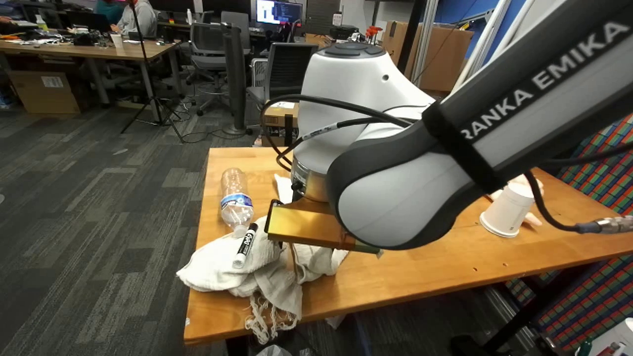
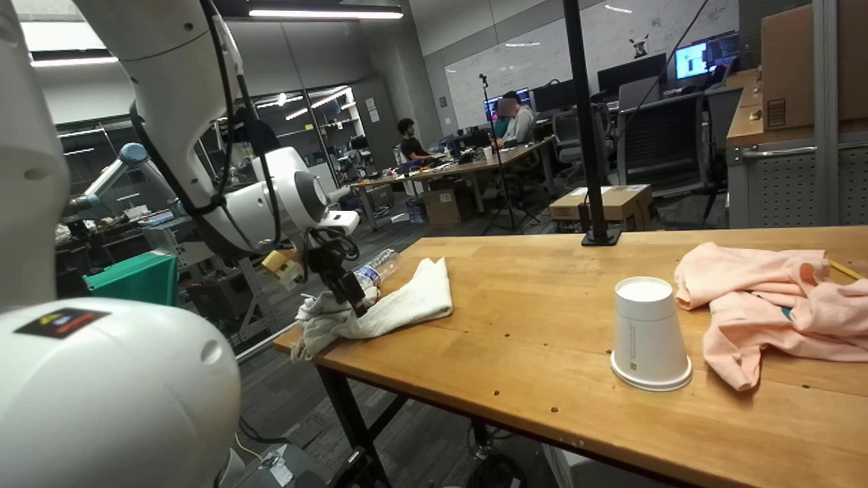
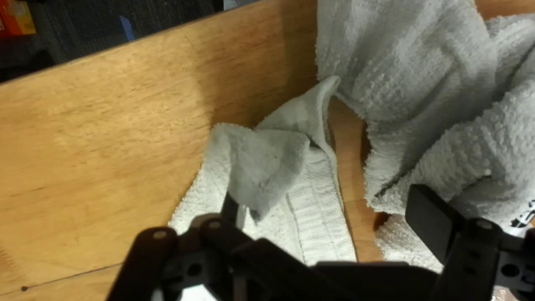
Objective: Fold the cloth
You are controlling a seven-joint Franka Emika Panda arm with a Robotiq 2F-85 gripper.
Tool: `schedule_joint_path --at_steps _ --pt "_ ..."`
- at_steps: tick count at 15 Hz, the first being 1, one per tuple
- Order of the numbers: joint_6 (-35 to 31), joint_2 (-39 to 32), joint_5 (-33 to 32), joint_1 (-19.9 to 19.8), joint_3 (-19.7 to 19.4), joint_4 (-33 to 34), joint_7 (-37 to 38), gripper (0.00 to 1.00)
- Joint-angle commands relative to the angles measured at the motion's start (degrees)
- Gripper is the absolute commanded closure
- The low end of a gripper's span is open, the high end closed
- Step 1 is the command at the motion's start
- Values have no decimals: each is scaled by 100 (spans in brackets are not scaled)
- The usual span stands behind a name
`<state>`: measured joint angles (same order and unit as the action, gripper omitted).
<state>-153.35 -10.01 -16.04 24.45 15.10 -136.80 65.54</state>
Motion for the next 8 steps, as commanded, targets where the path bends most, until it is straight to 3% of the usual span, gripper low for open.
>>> schedule_joint_path --at_steps 1,8 --pt "-180 461 183 18 77 -297 -91 0" --pt "-399 1116 492 -67 278 -792 -89 0"
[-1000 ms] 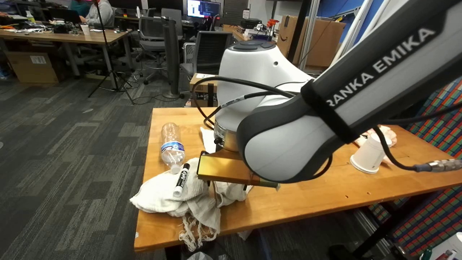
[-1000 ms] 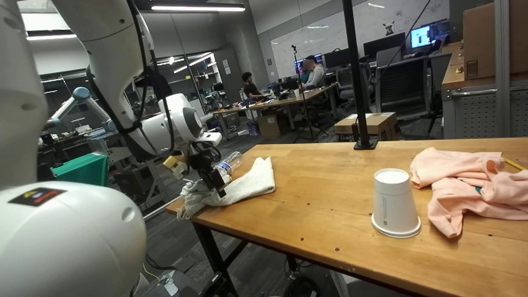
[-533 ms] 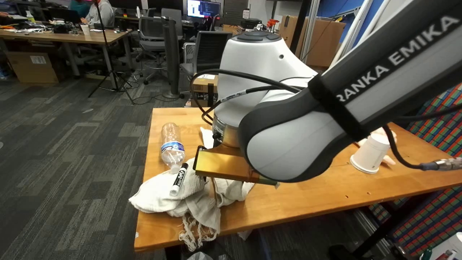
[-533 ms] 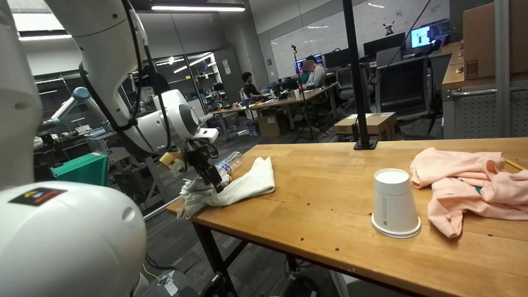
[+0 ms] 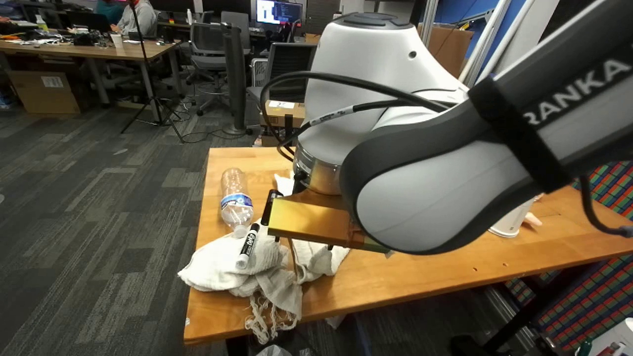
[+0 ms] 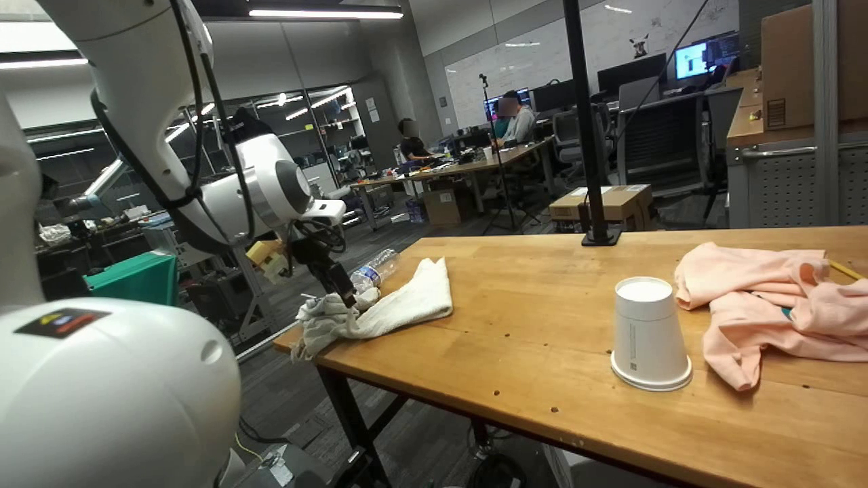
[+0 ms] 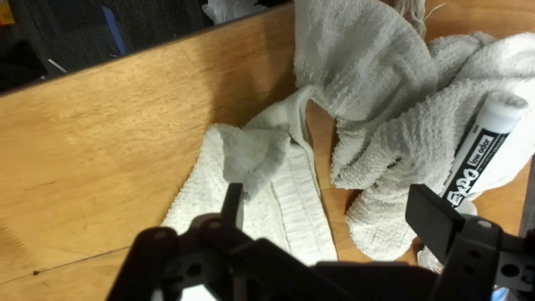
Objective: Fold the cloth
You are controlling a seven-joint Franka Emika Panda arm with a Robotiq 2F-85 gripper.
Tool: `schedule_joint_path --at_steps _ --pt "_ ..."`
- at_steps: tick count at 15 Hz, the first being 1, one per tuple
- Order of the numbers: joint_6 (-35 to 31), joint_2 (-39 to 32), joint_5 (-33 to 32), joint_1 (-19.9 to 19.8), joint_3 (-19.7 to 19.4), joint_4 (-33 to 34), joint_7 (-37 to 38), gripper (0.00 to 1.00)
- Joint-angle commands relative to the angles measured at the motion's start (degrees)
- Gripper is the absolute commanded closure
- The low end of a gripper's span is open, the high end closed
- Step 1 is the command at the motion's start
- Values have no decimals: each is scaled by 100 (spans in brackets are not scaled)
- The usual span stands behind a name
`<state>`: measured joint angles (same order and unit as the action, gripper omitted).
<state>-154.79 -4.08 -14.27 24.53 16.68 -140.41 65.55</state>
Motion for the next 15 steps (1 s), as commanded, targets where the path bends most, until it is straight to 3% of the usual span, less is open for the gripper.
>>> schedule_joint_path --at_steps 1,7,11,12,15 --pt "-351 652 451 -96 147 -570 -120 0" --pt "-813 1451 1332 -138 249 -1471 -524 0" --pt "-519 1964 846 -363 369 -1737 -1110 0" --pt "-611 1477 1186 -330 418 -1496 -989 0" --pt "-573 1745 1069 -456 481 -1644 -1151 0"
